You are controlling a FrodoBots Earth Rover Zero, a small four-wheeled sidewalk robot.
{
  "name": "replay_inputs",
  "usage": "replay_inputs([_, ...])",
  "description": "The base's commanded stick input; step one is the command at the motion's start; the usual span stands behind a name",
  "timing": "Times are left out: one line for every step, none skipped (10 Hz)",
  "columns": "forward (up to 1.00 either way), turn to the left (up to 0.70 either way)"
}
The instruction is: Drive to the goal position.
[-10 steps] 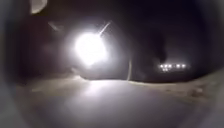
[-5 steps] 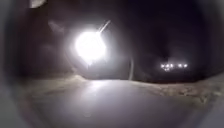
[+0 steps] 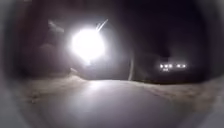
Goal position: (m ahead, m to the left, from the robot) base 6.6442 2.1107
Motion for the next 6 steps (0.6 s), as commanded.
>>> replay_inputs([1.00,0.08])
replay_inputs([1.00,0.06])
replay_inputs([1.00,0.05])
replay_inputs([1.00,0.05])
replay_inputs([1.00,0.05])
replay_inputs([1.00,0.05])
